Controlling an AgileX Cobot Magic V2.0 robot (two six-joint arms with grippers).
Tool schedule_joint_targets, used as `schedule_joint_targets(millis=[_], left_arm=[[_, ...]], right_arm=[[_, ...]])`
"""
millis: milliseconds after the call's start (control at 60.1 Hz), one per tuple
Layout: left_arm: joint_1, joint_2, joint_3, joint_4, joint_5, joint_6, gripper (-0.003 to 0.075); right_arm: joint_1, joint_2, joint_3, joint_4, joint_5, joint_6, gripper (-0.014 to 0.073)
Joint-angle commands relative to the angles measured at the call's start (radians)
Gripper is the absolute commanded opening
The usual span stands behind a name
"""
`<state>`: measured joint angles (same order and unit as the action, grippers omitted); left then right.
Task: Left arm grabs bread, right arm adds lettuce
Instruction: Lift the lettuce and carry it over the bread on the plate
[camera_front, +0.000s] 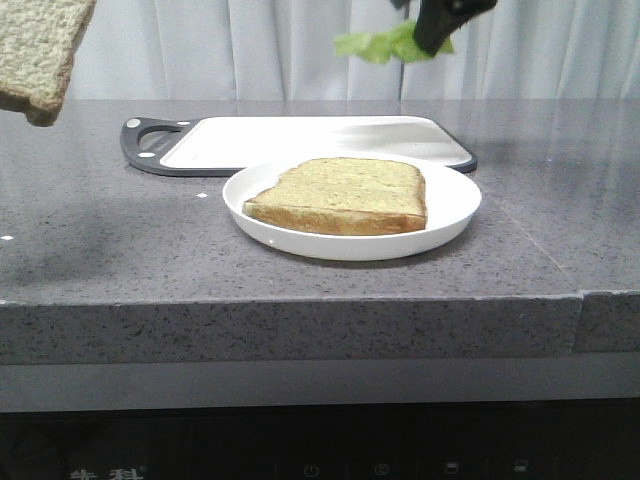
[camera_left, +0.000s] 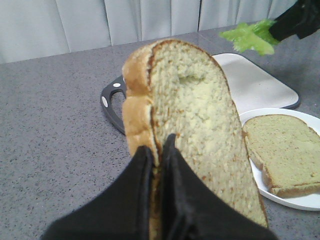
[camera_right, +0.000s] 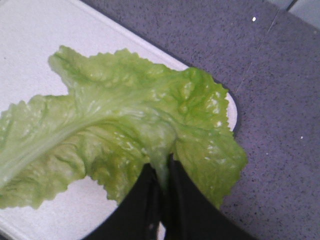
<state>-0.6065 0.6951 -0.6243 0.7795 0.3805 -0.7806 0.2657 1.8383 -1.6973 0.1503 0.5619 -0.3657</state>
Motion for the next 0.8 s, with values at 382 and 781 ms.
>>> schedule_joint_targets(millis=[382, 781], left_arm=[[-0.004, -0.004, -0.033, 0.015, -0.056, -0.008, -0.0021], [-0.004, -0.004, -0.033, 0.015, -0.054, -0.008, -0.002]], right_arm=[[0.18, -0.465, 0.635, 0.081, -0.411, -0.006, -0.0059], [0.23, -0.416, 0.73, 0.123, -0.477, -0.007, -0.0059]])
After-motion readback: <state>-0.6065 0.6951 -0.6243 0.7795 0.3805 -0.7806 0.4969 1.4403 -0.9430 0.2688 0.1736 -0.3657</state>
